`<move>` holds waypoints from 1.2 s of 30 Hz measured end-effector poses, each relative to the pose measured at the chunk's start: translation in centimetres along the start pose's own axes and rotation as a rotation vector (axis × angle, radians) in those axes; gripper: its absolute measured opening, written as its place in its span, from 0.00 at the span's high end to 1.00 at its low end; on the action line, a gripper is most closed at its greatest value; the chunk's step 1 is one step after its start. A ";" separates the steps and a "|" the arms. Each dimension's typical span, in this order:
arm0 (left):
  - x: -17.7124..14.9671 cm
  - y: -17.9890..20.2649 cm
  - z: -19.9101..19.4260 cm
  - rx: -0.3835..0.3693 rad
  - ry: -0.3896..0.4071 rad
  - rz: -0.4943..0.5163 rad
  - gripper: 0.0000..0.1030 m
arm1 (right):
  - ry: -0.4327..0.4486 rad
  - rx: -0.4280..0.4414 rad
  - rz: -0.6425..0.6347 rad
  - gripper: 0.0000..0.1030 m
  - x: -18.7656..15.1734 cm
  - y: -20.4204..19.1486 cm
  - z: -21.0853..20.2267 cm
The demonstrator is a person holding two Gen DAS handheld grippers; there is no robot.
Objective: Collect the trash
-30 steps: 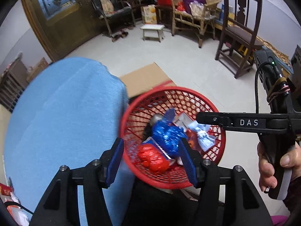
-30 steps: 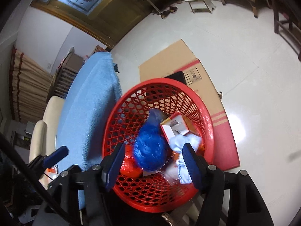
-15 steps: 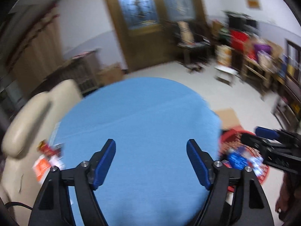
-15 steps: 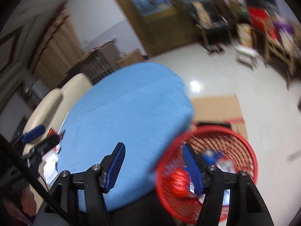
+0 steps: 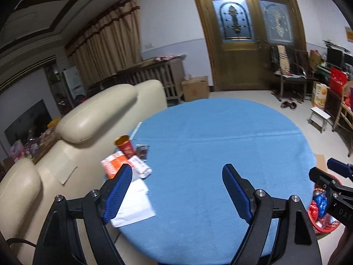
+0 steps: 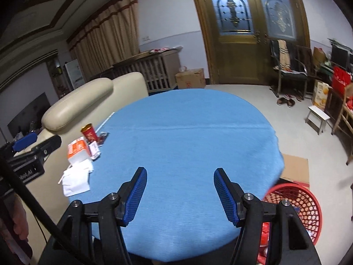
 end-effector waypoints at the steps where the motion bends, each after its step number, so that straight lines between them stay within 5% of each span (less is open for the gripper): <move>1: 0.0 -0.7 -0.3 0.009 0.011 -0.012 0.18 | 0.013 -0.007 -0.021 0.35 0.3 -0.9 -0.2; 11: -0.8 -4.5 -1.8 0.043 0.062 -0.078 0.09 | 0.064 -0.017 -0.108 0.35 0.5 -5.6 -1.2; 23: -2.2 -5.2 -1.3 0.023 0.007 -0.129 0.09 | 0.069 0.000 -0.102 0.35 -0.1 -6.0 -1.4; 36: -3.9 -4.5 -2.0 0.086 -0.008 -0.116 0.09 | 0.054 0.015 -0.087 0.35 -0.7 -5.7 -0.9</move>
Point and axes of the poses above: each gripper's, at about its wrist camera, not at the fingertips, and z roughly the way its jaws point, y to its right, x to its top, the point moved 4 cm from there along z, roughly the way its jaws point, and after that the axes turned 4 degrees about -z, right-handed, at the moved point
